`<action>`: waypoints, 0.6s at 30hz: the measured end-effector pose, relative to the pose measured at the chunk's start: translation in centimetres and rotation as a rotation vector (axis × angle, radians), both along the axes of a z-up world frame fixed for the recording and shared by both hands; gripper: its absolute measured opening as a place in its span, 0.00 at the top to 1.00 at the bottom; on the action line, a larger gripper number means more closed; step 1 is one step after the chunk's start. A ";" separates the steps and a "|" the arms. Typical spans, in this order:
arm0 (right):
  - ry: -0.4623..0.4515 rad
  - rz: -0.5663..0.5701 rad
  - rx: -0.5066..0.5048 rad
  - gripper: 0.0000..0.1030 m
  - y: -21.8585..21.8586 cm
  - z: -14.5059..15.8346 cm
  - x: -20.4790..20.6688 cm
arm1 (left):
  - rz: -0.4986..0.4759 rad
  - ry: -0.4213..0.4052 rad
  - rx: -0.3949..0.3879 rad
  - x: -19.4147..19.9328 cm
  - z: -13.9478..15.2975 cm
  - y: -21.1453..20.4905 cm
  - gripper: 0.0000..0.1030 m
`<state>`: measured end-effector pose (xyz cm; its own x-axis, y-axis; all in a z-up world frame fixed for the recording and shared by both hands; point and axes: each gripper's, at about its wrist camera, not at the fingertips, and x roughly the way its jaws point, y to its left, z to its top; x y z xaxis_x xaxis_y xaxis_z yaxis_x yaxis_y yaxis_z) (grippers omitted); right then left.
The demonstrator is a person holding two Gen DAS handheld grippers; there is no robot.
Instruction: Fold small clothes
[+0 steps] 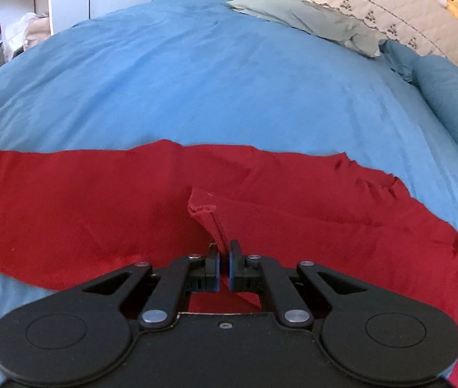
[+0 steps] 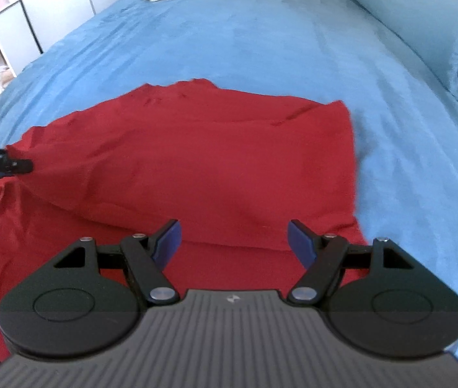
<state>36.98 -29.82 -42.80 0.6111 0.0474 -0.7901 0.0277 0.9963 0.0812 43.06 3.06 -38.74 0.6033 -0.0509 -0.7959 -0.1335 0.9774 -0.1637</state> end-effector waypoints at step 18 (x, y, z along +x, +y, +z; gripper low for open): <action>-0.098 -0.021 -0.046 0.05 -4.0 1.2 0.6 | 0.032 -0.060 0.159 -2.4 3.5 -0.3 0.14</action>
